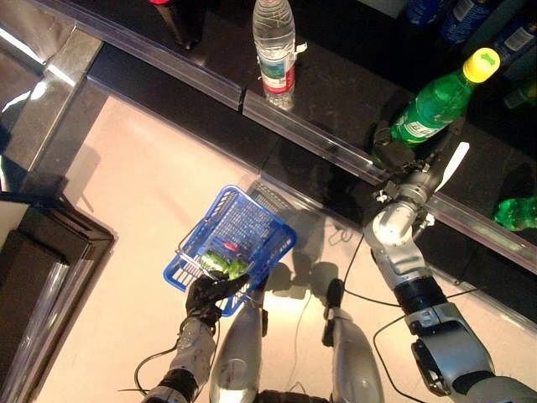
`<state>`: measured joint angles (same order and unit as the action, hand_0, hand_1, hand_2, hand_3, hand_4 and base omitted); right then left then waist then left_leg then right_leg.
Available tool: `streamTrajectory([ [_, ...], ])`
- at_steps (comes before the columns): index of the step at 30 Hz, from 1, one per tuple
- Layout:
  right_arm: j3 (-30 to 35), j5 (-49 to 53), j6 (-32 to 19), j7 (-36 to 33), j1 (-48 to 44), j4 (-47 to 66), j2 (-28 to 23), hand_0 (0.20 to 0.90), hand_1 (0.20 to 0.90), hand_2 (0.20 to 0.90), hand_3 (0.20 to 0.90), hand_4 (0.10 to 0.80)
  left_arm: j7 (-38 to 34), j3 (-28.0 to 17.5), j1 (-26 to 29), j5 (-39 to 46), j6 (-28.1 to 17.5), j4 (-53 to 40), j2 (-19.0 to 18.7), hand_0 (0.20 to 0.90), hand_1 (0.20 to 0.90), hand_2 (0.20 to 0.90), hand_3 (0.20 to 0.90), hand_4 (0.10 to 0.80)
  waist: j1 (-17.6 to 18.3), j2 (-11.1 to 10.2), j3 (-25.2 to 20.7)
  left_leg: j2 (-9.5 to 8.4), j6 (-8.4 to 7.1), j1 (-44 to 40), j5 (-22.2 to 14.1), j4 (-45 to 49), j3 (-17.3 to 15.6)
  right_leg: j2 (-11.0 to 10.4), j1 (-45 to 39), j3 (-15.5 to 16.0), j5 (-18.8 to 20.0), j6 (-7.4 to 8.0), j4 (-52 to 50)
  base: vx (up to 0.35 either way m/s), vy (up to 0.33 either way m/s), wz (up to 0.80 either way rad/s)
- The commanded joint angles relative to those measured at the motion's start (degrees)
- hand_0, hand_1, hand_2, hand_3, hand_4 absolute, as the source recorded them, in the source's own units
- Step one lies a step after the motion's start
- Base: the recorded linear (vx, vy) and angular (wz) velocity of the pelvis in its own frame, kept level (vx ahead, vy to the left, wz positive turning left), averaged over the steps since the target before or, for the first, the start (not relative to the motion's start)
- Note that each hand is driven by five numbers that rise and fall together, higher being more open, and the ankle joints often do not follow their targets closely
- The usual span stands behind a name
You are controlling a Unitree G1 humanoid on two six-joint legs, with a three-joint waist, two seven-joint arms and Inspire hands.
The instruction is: Pick up the drink and place into the basket.
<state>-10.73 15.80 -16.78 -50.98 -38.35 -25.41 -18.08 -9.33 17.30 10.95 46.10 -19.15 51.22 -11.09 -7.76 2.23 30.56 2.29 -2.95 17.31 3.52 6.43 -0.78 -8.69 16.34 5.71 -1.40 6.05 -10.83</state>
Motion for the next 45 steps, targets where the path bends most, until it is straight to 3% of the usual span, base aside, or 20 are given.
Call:
streamTrajectory([
  [1,4.18,-1.37,-5.38,-2.09,-8.19,4.41,-4.95,0.300,0.300,0.300,0.200,0.100,1.17,1.14,-4.38,0.13,-2.74,-3.01,-0.39,0.300,0.300,0.300,0.200,0.100,-0.40,1.15,-0.77,-2.61,2.42,2.84,-0.62,3.54,4.93,-1.78,1.40,2.51,3.52,-2.81,-2.34,0.000,0.000,0.00],
  [15,4.50,-3.27,-6.39,-2.24,-12.99,1.61,-8.74,0.300,0.300,0.300,0.200,0.100,2.23,1.14,-4.54,0.95,-2.46,-3.48,-1.18,0.300,0.300,0.300,0.200,0.100,-1.36,1.46,-0.77,-3.34,2.78,3.52,-0.93,4.74,5.85,-1.79,1.87,3.01,2.96,-2.98,-3.61,0.000,0.000,0.00],
  [22,4.69,-9.39,-6.38,0.92,-10.47,12.40,-8.35,0.300,0.300,0.300,0.200,0.100,1.57,-0.25,-5.28,0.78,-3.33,-4.79,-1.74,0.300,0.300,0.300,0.200,0.100,-1.24,0.97,-0.77,-3.41,3.01,3.08,-1.18,5.10,6.20,-1.47,1.43,3.44,2.19,-3.06,-4.57,-0.002,-0.005,0.00],
  [27,3.18,-13.48,-5.04,7.27,-6.79,26.00,-7.22,0.300,0.300,0.300,0.200,0.100,1.92,-1.80,-6.37,-3.75,-5.48,-8.72,-2.83,0.300,0.300,0.300,0.200,0.100,-0.83,0.44,-0.77,-3.20,2.80,2.12,-1.43,5.95,6.25,-1.16,0.38,3.86,0.96,-3.39,-6.07,-0.016,-0.046,0.00],
  [32,2.06,-14.71,-5.88,13.61,-2.66,32.70,-6.26,0.300,0.300,0.300,0.200,0.100,2.74,-3.31,-7.87,-3.19,-7.56,-13.62,-4.38,0.300,0.300,0.300,0.200,0.100,-0.57,0.31,-0.77,-2.87,2.52,-0.01,-1.79,6.29,6.56,-0.92,-1.85,4.11,-0.23,-3.79,-6.91,0.007,-0.028,0.02],
  [38,0.14,-7.93,-4.70,24.09,1.10,40.04,-4.77,0.300,0.300,0.300,0.200,0.100,5.03,-5.84,-10.24,-0.56,-9.01,-19.57,-5.72,0.300,0.300,0.300,0.200,0.100,-0.65,0.45,-2.28,-2.28,1.67,-2.68,-1.84,6.07,7.33,-0.55,-5.06,4.66,-1.87,-4.81,-7.31,0.036,-0.015,0.10],
  [41,-2.04,-1.42,-2.82,29.74,3.52,42.51,-3.28,0.300,0.300,0.300,0.200,0.100,1.08,-6.82,-11.92,-7.30,-10.87,-25.69,-7.80,0.300,0.300,0.300,0.200,0.100,-1.44,0.33,-4.03,-2.12,1.23,-4.63,-1.89,5.56,7.89,-0.43,-7.44,5.24,-2.85,-5.36,-7.18,0.067,0.000,0.06],
  [45,-4.62,0.26,-0.62,33.83,6.45,44.68,-1.58,0.300,0.300,0.300,0.200,0.100,2.21,-8.11,-14.09,-7.92,-10.62,-32.70,-9.36,0.300,0.300,0.300,0.200,0.100,-2.61,0.12,-5.83,-2.19,1.02,-6.44,-1.90,4.89,8.64,-0.38,-9.76,6.12,-3.60,-5.68,-6.84,0.046,-0.003,0.15],
])
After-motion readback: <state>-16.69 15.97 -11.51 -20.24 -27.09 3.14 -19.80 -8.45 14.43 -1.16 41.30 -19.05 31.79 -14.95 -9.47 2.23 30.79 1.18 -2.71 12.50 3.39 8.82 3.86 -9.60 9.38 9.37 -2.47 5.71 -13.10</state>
